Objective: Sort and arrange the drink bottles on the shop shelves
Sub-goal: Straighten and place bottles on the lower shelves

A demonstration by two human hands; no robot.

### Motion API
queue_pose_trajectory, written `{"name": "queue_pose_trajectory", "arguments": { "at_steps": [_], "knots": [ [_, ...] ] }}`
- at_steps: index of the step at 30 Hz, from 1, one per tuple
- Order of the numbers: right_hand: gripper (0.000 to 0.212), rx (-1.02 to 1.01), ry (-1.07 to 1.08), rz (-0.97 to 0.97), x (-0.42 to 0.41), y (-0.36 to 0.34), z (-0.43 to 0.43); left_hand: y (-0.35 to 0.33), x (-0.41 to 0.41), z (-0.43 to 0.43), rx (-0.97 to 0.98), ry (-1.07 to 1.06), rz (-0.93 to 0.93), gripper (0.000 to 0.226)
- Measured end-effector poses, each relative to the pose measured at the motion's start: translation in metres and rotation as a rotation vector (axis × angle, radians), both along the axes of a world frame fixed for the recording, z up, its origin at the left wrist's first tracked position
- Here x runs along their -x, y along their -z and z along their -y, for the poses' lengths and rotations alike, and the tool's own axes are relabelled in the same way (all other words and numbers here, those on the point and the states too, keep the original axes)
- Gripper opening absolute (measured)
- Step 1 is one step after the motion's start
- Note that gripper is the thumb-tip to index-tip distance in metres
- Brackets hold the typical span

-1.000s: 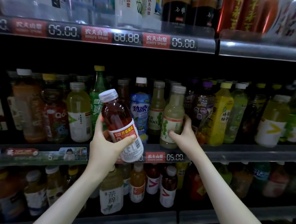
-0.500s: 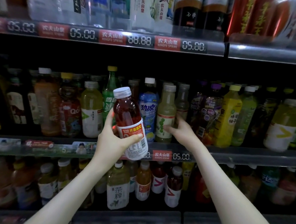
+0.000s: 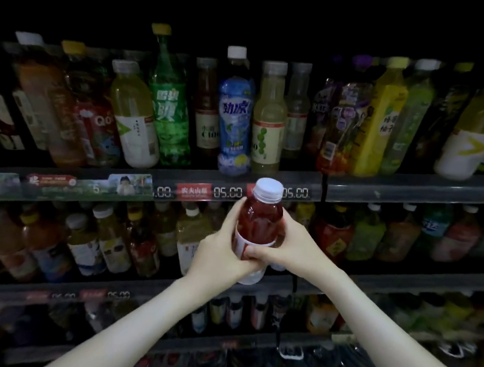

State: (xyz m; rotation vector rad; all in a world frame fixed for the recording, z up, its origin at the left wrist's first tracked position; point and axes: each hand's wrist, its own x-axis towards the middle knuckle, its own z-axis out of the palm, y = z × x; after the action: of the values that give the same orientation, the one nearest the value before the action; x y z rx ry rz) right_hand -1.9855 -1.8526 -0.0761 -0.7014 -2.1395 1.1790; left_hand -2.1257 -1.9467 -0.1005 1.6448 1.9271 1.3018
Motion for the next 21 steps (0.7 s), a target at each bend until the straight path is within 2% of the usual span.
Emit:
{"name": "queue_pose_trajectory", "arguments": {
  "at_steps": [4, 6, 8, 11, 13, 17, 21],
  "knots": [
    [0.065, 0.101, 0.048, 0.073, -0.012, 0.030, -0.008, 0.019, 0.002, -0.011, 0.188, 0.129, -0.009, 0.104],
    [0.064, 0.130, 0.086, 0.091, -0.015, 0.047, -0.011, 0.033, 0.014, -0.017, 0.276, 0.184, -0.136, 0.096],
    [0.064, 0.143, 0.122, 0.126, -0.019, 0.061, -0.014, 0.051, 0.031, -0.020, 0.305, 0.100, -0.293, 0.087],
    [0.065, 0.159, 0.162, 0.166, -0.020, 0.077, -0.019, 0.074, 0.061, -0.023, 0.289, -0.188, -0.475, 0.066],
    [0.066, 0.176, 0.179, 0.171, -0.017, 0.084, -0.021, 0.081, 0.078, -0.028, 0.287, -0.305, -0.602, 0.063],
    [0.067, 0.176, 0.188, 0.172, -0.008, 0.093, -0.024, 0.087, 0.088, -0.041, 0.466, -0.309, -0.649, 0.071],
    [0.071, 0.183, 0.237, 0.143, -0.008, 0.102, -0.027, 0.086, 0.063, -0.044, 0.491, -0.371, -0.652, 0.074]
  ]
}}
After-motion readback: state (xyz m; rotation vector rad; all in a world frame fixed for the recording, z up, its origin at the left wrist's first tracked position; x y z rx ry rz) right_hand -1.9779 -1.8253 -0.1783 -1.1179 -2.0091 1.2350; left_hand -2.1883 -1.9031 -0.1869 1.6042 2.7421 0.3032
